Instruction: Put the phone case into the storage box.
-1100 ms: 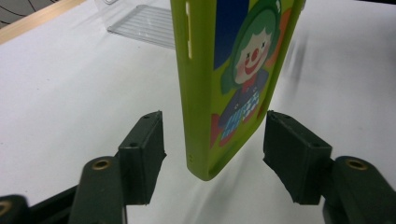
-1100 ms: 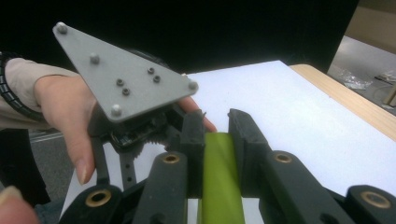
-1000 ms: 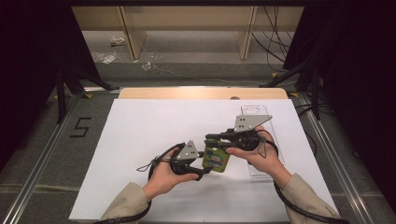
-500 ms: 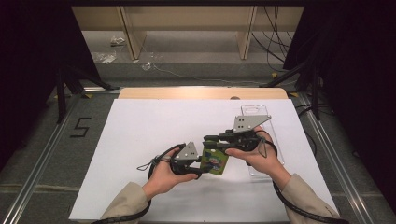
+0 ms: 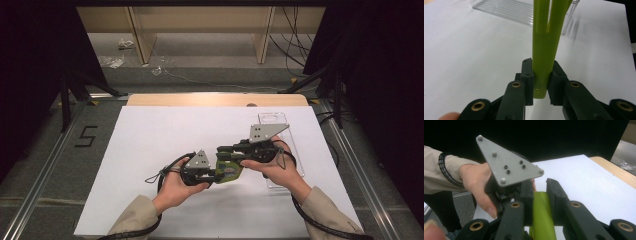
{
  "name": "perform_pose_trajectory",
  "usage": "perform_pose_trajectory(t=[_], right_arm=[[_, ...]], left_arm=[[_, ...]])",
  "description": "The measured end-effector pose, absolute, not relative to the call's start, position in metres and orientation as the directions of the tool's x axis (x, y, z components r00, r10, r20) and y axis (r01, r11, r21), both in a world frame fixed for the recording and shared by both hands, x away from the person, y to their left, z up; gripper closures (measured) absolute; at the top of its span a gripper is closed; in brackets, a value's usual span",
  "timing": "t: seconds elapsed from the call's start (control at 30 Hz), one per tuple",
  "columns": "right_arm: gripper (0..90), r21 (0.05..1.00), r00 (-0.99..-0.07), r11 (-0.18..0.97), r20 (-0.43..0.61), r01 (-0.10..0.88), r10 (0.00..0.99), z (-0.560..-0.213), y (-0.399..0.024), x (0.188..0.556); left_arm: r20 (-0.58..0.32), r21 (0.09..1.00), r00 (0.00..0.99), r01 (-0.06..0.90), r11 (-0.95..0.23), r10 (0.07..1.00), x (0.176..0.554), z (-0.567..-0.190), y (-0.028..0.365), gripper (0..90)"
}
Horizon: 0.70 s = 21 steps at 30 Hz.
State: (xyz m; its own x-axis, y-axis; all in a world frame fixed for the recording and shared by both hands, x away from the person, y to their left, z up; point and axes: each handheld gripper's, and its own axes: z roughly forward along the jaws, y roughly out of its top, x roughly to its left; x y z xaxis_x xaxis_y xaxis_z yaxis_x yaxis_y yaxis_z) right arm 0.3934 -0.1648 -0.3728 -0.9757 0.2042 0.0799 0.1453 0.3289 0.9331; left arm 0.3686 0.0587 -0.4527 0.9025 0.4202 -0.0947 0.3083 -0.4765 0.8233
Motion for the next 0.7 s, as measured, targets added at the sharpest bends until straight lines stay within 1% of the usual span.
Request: perform_pose_trajectory(t=[0.33,0.53,0.63,0.7], right_arm=[[76.6,0.936,-0.976,0.324,0.075,0.139,0.202,-0.3726,-0.1653,0.3937],[73.7,0.938,-0.976,0.322,0.065,0.130,0.206,-0.3733,-0.1653,0.3941],[70.5,0.940,-0.976,0.322,0.040,0.109,0.214,-0.3728,-0.1658,0.3939],[63.3,0.942,-0.974,0.322,0.022,0.097,0.227,-0.3725,-0.1662,0.3942]], left_arm=[[-0.088,0.823,0.903,0.303,-0.480,0.420,0.3687,-0.4517,0.0595,77.0],[-0.090,0.822,0.907,0.301,-0.483,0.412,0.3684,-0.4514,0.0592,77.1],[-0.090,0.823,0.906,0.302,-0.481,0.414,0.3686,-0.4505,0.0598,77.1],[-0.085,0.823,0.905,0.299,-0.483,0.417,0.3686,-0.4501,0.0602,77.2]])
